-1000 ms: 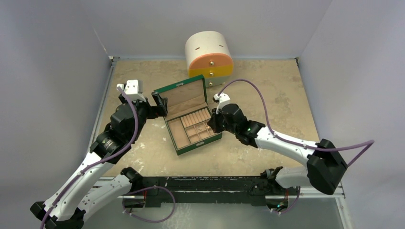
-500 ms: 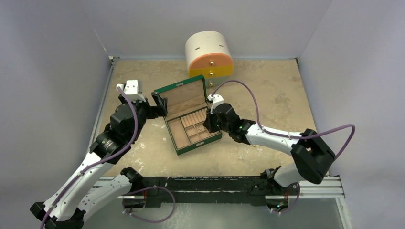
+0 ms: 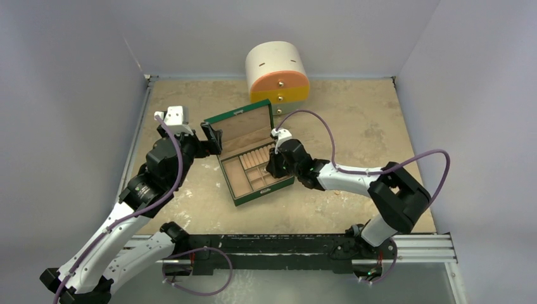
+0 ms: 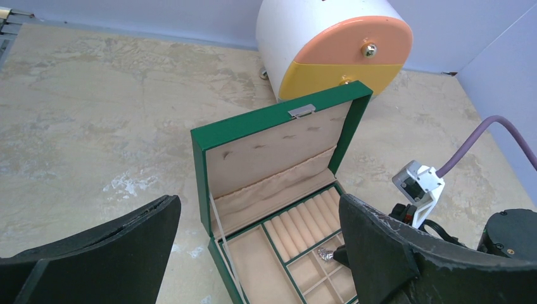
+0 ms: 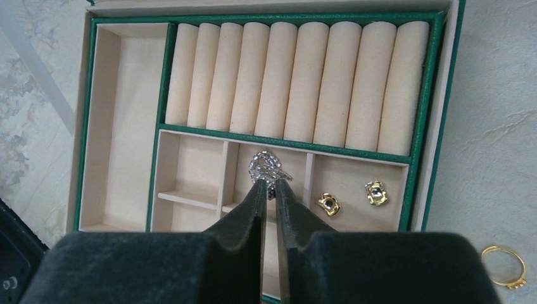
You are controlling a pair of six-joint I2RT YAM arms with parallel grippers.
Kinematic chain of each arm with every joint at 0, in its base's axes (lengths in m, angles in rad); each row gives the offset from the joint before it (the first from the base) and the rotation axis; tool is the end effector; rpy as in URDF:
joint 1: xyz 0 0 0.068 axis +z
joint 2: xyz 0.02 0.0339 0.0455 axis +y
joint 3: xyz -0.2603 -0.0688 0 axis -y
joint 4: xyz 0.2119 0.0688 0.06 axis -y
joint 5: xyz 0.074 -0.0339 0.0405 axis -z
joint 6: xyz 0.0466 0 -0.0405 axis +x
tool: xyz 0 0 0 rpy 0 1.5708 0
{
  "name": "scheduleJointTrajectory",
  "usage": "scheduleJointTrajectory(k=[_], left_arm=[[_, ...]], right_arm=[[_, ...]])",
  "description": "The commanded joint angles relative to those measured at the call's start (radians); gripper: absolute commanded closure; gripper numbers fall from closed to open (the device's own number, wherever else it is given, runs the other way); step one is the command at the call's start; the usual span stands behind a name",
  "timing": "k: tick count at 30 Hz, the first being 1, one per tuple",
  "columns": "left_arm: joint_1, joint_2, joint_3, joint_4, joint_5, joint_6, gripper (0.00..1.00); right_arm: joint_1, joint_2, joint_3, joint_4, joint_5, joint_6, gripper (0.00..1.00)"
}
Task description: Organize the mixed jewelry
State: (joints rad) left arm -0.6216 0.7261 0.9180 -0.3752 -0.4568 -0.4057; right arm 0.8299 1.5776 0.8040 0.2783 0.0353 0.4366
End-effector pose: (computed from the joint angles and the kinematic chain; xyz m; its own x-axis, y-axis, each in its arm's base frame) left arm 0.1224 -0.0624 0.3645 -0.2033 -0.2901 -0.9352 0.0978 0.9443 -0.3142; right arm 0.2181 0.2360 0.2114 -0.5937 -0.0229 -0.8044 -0.5136 0.7803 0.3568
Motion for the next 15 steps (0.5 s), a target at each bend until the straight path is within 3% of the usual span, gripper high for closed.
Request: scheduleJointTrajectory(k=[1, 8, 15], left_arm=[[0.008, -0.01, 0.008, 0.04, 0.0, -0.005, 0.04], [0.008, -0.011, 0.008, 0.039, -0.002, -0.006, 0.04], [0.008, -0.006, 0.008, 0.039, -0.002, -0.005, 0.04]], right_arm=[[-0.002, -0.002, 0.024, 0.06, 0.003, 0.017, 0.85], [-0.002, -0.082, 0.002, 0.037, 0.051, 0.022, 0.69], [-0.002, -0.241, -0.055, -0.046, 0.178, 0.059, 0.65]])
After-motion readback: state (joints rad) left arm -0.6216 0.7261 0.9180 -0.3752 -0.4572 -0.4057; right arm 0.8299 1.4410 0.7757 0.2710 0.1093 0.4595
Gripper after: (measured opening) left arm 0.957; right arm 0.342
